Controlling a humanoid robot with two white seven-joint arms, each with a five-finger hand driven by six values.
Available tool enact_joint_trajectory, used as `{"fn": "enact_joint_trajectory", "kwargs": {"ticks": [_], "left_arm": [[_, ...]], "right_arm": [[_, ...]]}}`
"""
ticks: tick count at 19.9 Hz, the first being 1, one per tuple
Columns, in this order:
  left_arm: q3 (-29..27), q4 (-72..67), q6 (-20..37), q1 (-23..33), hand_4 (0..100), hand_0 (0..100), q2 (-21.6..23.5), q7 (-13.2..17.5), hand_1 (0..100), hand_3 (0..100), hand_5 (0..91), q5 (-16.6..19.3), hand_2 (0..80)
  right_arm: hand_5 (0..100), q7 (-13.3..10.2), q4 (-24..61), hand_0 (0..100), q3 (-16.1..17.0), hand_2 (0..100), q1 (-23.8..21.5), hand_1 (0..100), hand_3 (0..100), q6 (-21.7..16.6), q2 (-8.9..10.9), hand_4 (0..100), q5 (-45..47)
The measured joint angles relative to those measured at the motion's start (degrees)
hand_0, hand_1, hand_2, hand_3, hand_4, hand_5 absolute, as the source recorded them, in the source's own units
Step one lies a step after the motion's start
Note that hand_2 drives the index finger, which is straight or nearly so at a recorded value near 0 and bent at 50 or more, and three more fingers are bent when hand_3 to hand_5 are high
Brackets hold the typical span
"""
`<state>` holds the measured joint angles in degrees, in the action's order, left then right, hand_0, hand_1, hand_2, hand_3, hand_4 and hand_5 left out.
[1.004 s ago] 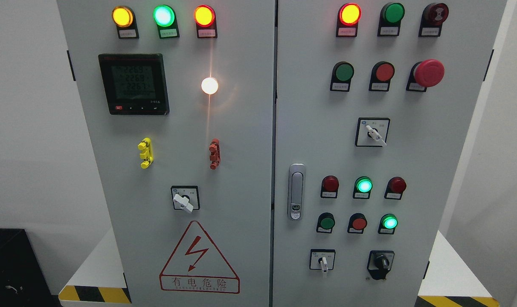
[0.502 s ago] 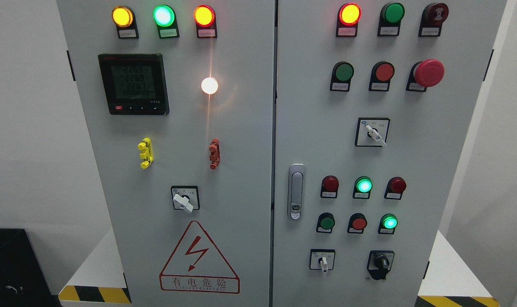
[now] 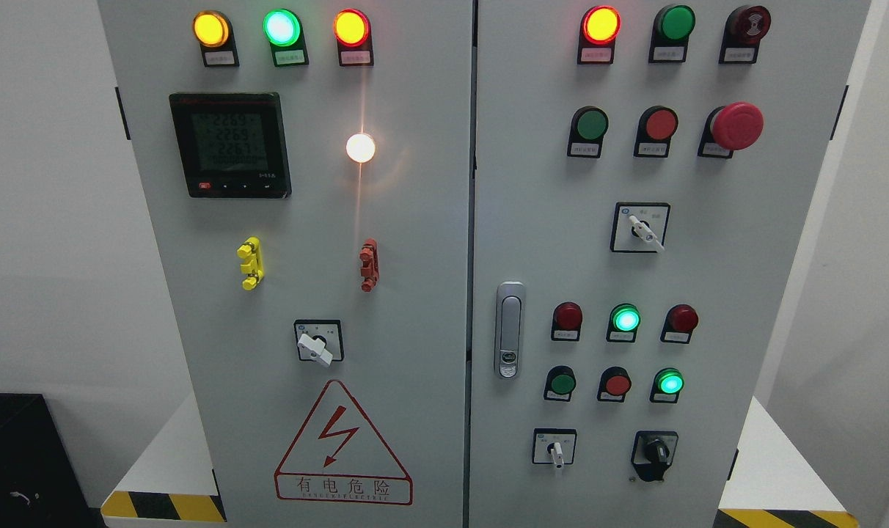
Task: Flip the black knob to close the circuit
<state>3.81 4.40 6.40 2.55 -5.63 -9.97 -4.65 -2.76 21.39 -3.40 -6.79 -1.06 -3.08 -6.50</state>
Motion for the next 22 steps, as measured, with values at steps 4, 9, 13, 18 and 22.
{"fn": "enact_joint_trajectory", "kwargs": {"ticks": [4, 9, 13, 18, 22], "left_arm": [[0.0, 0.0, 0.0, 0.0, 0, 12, 0.0, 0.0, 56, 0, 0.0, 0.0, 0.0], [0.0, 0.0, 0.0, 0.0, 0, 12, 0.0, 0.2, 56, 0, 0.0, 0.0, 0.0], [0.0, 0.0, 0.0, 0.0, 0, 12, 0.0, 0.1, 56, 0, 0.0, 0.0, 0.0], [0.0, 0.0, 0.0, 0.0, 0, 12, 0.0, 0.0, 56, 0, 0.0, 0.0, 0.0], [0.0, 0.0, 0.0, 0.0, 0, 12, 0.0, -0.1, 56, 0, 0.0, 0.0, 0.0]], "right_arm": [[24, -3.0, 4.1, 0, -1.6, 16, -0.2, 24, 39, -3.5, 0.41, 43, -3.6], [24, -5.9, 9.5, 0, -2.9, 25, -0.4, 25, 44, -4.9, 1.39, 45, -10.6], [32, -7.4, 14.1, 0, -3.5, 33, -0.6, 26, 56, -5.1, 1.91, 52, -16.7], [45, -10.3, 19.7, 6, -3.9, 53, -1.0, 25, 75, -4.9, 2.34, 64, -24.7], [57, -12.0, 23.6, 10, -4.0, 69, -1.2, 17, 90, -4.7, 2.56, 74, -30.8]]}}
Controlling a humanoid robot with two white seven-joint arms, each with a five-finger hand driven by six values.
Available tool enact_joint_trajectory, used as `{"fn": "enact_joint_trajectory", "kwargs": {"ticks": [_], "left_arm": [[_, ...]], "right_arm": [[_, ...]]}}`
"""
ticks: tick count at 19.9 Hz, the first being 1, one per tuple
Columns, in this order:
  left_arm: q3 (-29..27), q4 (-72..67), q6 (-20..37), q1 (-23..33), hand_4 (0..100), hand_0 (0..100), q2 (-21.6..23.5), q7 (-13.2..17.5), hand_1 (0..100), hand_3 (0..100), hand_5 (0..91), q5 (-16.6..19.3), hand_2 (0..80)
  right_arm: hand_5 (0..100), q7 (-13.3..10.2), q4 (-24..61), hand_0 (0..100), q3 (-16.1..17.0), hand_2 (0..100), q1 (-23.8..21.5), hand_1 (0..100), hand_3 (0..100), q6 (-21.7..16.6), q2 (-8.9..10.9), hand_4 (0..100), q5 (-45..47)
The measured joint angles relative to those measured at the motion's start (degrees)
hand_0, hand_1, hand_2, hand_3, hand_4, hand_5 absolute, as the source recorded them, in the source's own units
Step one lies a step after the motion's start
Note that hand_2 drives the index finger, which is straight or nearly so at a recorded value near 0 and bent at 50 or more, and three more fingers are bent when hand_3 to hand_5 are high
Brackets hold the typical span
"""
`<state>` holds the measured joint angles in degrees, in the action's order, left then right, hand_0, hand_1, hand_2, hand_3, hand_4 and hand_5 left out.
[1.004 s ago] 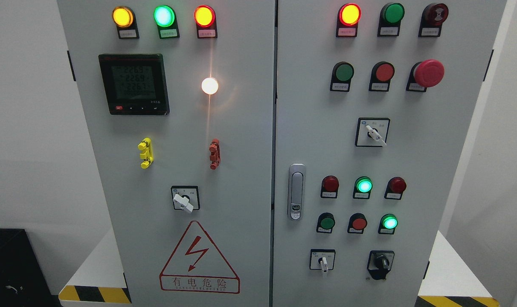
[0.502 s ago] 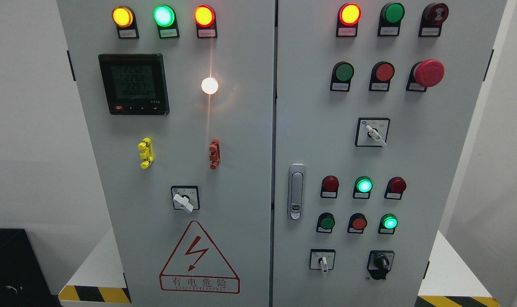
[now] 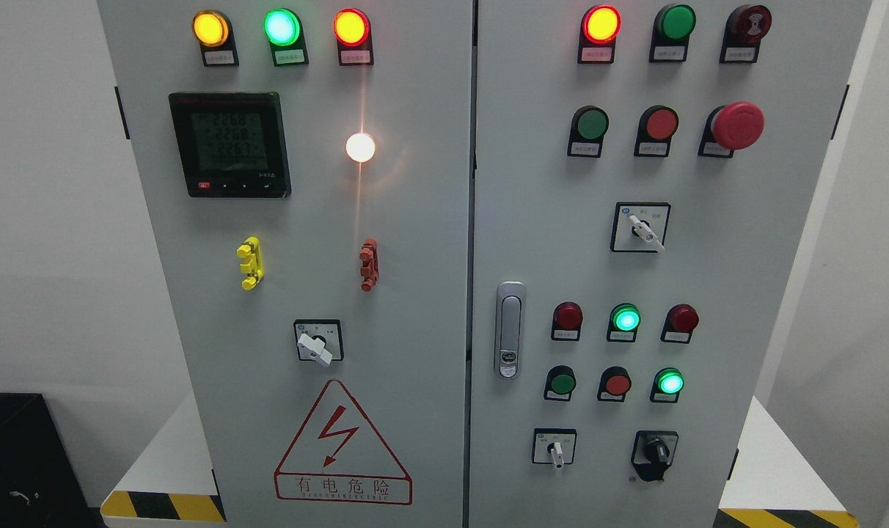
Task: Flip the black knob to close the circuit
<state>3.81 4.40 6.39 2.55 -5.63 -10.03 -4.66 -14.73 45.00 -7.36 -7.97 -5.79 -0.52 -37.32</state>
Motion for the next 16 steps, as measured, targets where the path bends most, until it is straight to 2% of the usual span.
{"fn": "enact_joint_trajectory", "kwargs": {"ticks": [5, 9, 16], "left_arm": [[0.0, 0.0, 0.0, 0.0, 0, 12, 0.0, 0.0, 56, 0, 0.0, 0.0, 0.0], [0.0, 0.0, 0.0, 0.0, 0, 12, 0.0, -0.1, 56, 0, 0.0, 0.0, 0.0], [0.0, 0.0, 0.0, 0.0, 0, 12, 0.0, -0.2, 56, 0, 0.0, 0.0, 0.0]], "right_arm": [[73, -0.5, 5.6, 13, 2.0, 82, -0.2, 9, 100, 0.0, 0.2, 82, -10.3], [85, -0.5, 10.8, 14, 3.5, 89, -0.2, 6, 100, -0.1, 0.3, 88, -17.0], [99, -0.6, 19.4, 15, 6.8, 95, -0.2, 3, 100, -0.1, 0.4, 99, -26.1]]}}
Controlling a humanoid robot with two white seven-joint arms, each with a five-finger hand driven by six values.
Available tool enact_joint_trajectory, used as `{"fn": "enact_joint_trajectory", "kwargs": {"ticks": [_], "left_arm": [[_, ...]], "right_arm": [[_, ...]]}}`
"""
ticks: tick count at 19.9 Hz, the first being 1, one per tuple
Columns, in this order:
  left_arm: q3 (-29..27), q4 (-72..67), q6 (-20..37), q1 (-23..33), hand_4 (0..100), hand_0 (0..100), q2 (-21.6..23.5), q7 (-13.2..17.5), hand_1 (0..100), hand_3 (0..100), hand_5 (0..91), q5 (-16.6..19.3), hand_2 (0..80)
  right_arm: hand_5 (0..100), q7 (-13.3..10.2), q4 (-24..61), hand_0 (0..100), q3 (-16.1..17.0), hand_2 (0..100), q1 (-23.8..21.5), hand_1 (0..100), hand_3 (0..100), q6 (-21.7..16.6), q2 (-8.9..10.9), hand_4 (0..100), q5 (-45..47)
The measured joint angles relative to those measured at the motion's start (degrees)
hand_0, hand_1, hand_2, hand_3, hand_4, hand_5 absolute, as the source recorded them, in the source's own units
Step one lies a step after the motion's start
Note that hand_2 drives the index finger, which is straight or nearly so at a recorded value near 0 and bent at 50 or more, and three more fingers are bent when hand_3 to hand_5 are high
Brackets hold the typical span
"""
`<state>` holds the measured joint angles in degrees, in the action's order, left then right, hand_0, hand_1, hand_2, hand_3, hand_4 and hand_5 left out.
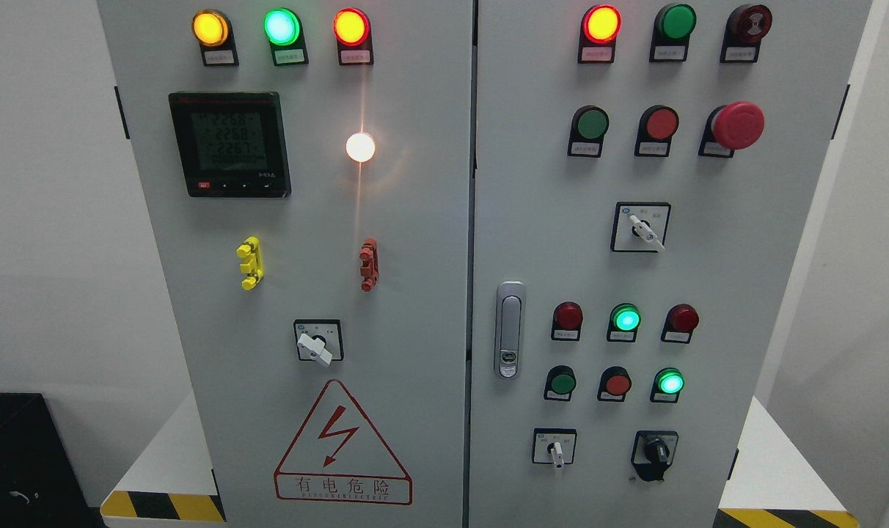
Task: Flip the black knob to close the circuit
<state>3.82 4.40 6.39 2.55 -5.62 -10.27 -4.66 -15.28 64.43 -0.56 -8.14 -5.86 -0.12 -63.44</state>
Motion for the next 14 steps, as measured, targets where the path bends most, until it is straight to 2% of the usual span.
{"fn": "enact_joint_trajectory", "kwargs": {"ticks": [6, 14], "left_arm": [[0.0, 0.0, 0.0, 0.0, 0, 12, 0.0, 0.1, 56, 0, 0.0, 0.0, 0.0], [0.0, 0.0, 0.0, 0.0, 0, 12, 0.0, 0.2, 56, 0, 0.0, 0.0, 0.0]], "right_arm": [[100, 0.0, 7.1, 14, 2.7, 98, 0.3, 1, 100, 0.2, 0.04, 100, -5.2], [100, 3.1, 15.2, 11, 5.3, 99, 1.6, 2, 100, 2.1, 0.09, 100, -8.3]]}}
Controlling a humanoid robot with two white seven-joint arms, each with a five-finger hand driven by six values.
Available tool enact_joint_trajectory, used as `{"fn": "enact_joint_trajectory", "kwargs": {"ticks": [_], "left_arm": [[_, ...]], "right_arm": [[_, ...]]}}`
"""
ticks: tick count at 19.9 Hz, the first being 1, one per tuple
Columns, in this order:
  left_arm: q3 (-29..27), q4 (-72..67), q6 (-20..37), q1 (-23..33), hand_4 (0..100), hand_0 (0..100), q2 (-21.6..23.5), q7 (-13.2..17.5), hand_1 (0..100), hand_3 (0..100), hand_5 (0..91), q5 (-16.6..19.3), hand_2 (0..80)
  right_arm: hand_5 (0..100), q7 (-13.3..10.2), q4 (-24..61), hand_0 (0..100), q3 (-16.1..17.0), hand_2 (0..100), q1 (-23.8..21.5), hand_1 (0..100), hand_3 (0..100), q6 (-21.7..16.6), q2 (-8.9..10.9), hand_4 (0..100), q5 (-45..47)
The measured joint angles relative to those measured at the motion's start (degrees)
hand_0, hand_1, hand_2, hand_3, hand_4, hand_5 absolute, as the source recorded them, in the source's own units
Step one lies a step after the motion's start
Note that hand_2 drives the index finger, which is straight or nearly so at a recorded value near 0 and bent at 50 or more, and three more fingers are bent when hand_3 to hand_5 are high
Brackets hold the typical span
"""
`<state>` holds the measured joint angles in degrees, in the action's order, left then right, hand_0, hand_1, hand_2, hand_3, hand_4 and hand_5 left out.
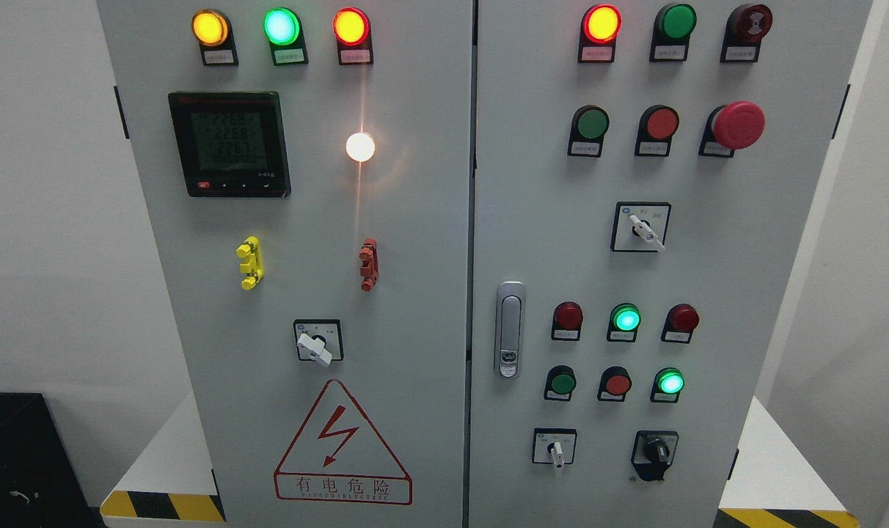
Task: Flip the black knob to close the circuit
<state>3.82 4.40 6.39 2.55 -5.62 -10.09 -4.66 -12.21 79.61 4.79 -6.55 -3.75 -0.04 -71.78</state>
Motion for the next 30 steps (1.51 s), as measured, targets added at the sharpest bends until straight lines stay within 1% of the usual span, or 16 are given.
{"fn": "enact_joint_trajectory", "kwargs": {"ticks": [5, 7, 15, 18, 20, 27, 30], "left_arm": [[0.0, 0.0, 0.0, 0.0, 0, 12, 0.0, 0.0, 56, 0, 0.0, 0.0, 0.0], [0.0, 0.0, 0.0, 0.0, 0, 12, 0.0, 0.0, 56, 0, 0.0, 0.0, 0.0], [0.0, 0.0, 0.0, 0.0, 0, 12, 0.0, 0.0, 56, 0, 0.0, 0.0, 0.0], [0.0, 0.0, 0.0, 0.0, 0, 12, 0.0, 0.0, 56, 0, 0.0, 0.0, 0.0], [0.0, 0.0, 0.0, 0.0, 0, 12, 0.0, 0.0, 56, 0, 0.0, 0.0, 0.0], [0.0, 0.0, 0.0, 0.0, 0, 12, 0.0, 0.0, 56, 0, 0.0, 0.0, 0.0], [0.0, 0.0, 0.0, 0.0, 0, 12, 0.0, 0.0, 56, 0, 0.0, 0.0, 0.0]], "right_arm": [[100, 3.0, 4.5, 9, 1.0, 99, 0.9, 2, 100, 2.2, 0.02, 100, -0.6], [100, 4.6, 6.2, 9, 1.3, 99, 1.5, 1, 100, 2.9, 0.02, 100, -0.7], [100, 10.8, 12.0, 13, 2.2, 100, 4.7, 0, 100, 6.1, 0.03, 100, -0.8], [100, 12.5, 13.6, 13, 2.3, 99, 6.1, 0, 100, 6.8, 0.03, 100, -0.8], [100, 13.5, 14.5, 11, 2.4, 99, 7.2, 0, 100, 7.3, 0.32, 100, -0.7], [100, 18.0, 17.1, 10, 2.7, 99, 11.3, 0, 100, 9.7, 1.59, 100, -0.8], [100, 19.0, 17.7, 10, 2.7, 100, 12.7, 0, 100, 10.4, 2.16, 100, -0.8]]}}
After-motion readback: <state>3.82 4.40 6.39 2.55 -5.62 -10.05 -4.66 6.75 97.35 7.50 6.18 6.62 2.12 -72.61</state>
